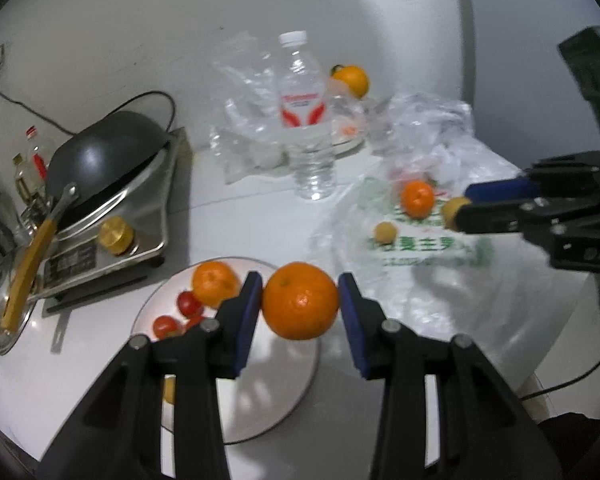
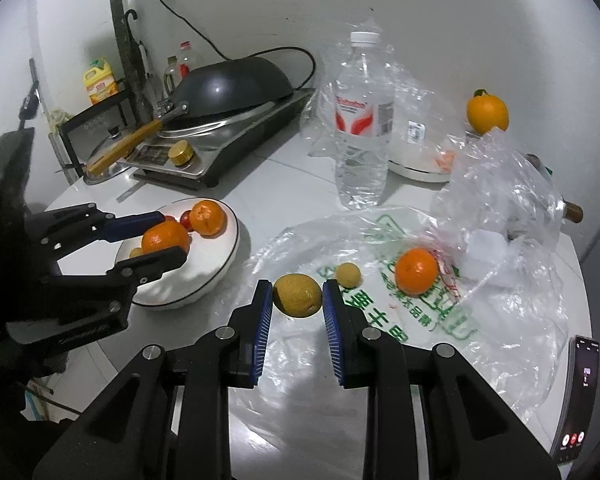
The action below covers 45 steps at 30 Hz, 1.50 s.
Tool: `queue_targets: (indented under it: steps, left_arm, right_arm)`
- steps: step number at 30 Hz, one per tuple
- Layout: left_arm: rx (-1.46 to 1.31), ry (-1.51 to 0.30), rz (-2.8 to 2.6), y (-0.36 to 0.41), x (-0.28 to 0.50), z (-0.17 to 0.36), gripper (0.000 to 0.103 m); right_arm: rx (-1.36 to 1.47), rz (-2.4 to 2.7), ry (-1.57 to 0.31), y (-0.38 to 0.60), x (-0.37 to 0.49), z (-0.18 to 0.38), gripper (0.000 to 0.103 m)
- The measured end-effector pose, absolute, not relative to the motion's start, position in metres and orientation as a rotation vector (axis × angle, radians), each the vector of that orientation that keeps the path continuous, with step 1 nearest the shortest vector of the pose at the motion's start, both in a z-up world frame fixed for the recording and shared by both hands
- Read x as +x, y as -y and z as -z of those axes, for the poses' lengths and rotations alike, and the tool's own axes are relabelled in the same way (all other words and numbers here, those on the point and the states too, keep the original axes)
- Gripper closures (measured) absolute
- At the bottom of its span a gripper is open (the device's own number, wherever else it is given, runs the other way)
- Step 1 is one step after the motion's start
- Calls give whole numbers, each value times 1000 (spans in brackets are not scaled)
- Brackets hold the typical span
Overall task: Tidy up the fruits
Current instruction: 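Carry the orange with the left gripper while the right gripper carries the yellow fruit toward the plate, then open the left gripper to release the orange onto the plate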
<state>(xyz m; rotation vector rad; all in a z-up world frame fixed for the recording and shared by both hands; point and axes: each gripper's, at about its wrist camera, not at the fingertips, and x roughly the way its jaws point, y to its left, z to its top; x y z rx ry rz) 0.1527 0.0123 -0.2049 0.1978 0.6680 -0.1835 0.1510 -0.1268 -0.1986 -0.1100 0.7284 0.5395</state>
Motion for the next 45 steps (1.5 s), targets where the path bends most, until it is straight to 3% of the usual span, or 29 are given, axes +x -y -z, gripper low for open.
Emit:
queue_targets:
  steps: [26, 45]
  left_arm:
    - [246, -747, 115, -23, 221, 255, 63]
    - [225, -724, 107, -28, 213, 248, 61]
  right_arm:
    - [-94, -542, -831, 125, 211, 242, 75]
    - [-112, -528, -828, 120, 208, 240, 75]
